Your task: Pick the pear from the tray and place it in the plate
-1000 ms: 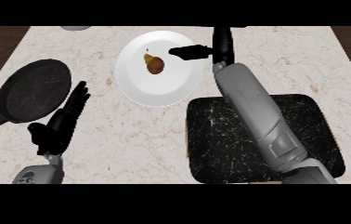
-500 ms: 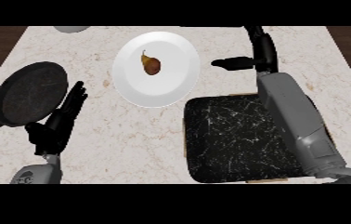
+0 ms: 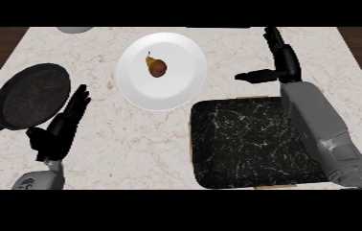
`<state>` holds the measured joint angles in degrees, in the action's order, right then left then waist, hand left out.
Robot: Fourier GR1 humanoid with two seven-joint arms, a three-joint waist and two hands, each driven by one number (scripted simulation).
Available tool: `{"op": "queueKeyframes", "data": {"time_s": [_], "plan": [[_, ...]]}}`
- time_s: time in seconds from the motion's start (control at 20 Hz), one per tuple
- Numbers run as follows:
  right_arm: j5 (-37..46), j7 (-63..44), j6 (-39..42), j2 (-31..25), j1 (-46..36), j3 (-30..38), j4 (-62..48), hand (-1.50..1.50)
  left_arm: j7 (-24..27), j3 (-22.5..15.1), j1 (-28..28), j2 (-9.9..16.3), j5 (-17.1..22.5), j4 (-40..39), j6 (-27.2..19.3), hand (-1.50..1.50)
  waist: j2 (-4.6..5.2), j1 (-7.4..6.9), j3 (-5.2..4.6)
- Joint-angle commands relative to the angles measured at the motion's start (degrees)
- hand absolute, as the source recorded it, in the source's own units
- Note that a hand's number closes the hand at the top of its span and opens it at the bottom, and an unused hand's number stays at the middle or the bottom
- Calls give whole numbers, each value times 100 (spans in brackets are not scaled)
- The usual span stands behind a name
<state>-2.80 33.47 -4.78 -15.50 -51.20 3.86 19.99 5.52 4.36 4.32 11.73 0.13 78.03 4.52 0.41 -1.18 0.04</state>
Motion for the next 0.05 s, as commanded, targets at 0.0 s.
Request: {"op": "queueKeyframes", "data": {"time_s": [0.0], "plan": [[17,142,210,-363,132,117,59,-150,138,-109,-63,-174,-231,-58,-195,0,-20,54,-2]]}}
